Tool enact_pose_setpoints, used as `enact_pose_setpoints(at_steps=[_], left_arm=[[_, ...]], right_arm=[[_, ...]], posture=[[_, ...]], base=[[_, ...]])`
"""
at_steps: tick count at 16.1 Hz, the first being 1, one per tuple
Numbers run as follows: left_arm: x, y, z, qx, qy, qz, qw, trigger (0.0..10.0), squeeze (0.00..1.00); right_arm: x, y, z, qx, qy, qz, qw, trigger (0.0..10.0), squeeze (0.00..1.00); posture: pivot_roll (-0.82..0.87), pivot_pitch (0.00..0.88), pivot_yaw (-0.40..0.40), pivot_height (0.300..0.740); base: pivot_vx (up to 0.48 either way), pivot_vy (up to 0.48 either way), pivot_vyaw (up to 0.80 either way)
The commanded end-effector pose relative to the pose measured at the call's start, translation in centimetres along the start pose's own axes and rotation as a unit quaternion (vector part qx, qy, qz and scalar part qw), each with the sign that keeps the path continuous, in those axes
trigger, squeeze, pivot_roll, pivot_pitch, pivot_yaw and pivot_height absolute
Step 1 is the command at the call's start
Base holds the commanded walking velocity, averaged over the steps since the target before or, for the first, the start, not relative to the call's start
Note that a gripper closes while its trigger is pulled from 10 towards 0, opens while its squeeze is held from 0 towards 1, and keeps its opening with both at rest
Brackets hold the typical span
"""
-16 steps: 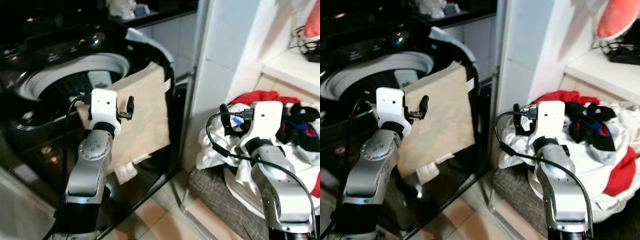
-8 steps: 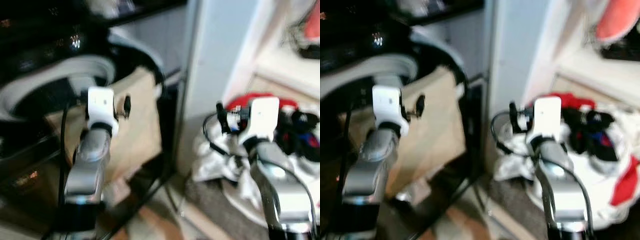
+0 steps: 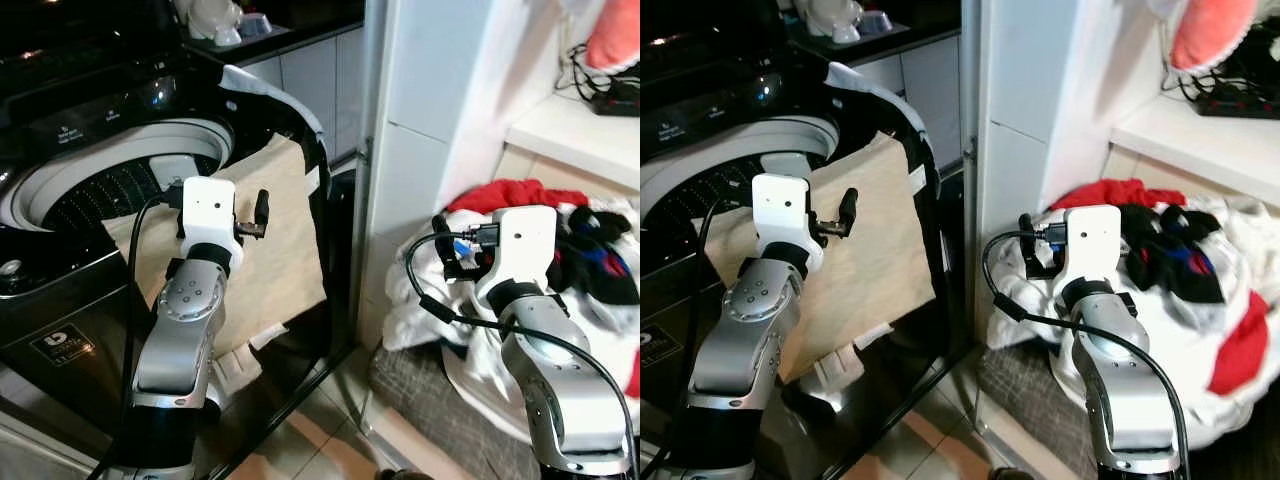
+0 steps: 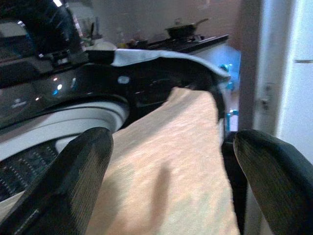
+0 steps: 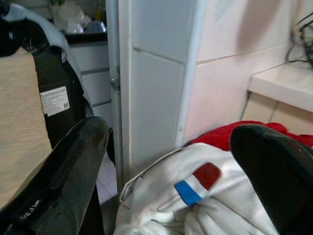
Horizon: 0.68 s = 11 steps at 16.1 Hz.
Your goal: Clothes washing
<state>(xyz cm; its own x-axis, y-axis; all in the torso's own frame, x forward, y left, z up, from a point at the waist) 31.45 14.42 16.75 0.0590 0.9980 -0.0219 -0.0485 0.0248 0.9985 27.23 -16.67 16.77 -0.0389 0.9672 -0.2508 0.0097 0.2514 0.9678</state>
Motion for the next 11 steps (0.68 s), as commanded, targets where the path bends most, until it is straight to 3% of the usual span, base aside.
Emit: enact_pose_setpoints(at_steps=[1,4,8,11], left_arm=[[-0.4,0.1,0.0,0.002,-0.015,0.012,1.000,10.0,0.00],[-0.2,0.3,0.3,0.001,-0.011,0.018,1.000,10.0,0.00],[0.4,1.2,0.5,-0.012,-0.007,0.037,0.999,10.0,0.00],[1.0,1.7,0.3,-0.020,-0.001,0.049,0.999,10.0,0.00]], right_arm=[[-0.6,0.4,-0.2,-0.004,-0.019,0.002,1.000,10.0,0.00],[-0.9,0.1,-0.3,0.005,-0.036,0.017,0.999,10.0,0.00],[-0.8,1.4,0.0,-0.004,-0.054,0.046,0.997,10.0,0.00],[-0.4,1.1,-0.5,-0.004,-0.049,0.044,0.998,10.0,0.00]], posture=[[-0.10,0.000,0.090,0.740],[-0.08,0.000,0.079,0.740],[-0.05,0.000,0.075,0.740],[-0.02,0.000,0.059,0.740]], base=[[0.000,0.000,0.00],[0.000,0.000,0.00],[0.000,0.000,0.00],[0.000,0.000,0.00]])
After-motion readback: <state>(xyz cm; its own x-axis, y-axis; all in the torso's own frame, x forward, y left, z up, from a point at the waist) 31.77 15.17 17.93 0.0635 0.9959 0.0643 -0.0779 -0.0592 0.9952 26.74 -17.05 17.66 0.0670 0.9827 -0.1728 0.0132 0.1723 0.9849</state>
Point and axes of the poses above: a point about 5 cm out from each wrist's last joint towards the gripper, its own z axis pointing out of the wrist towards the gripper, its own y axis along the axis of the wrist's last joint, x = y × z, the point moved 1 cm from there along z, pointing out of the wrist towards the gripper, and after that the axes turned 8 degrees about -z, right-handed, at the moved point
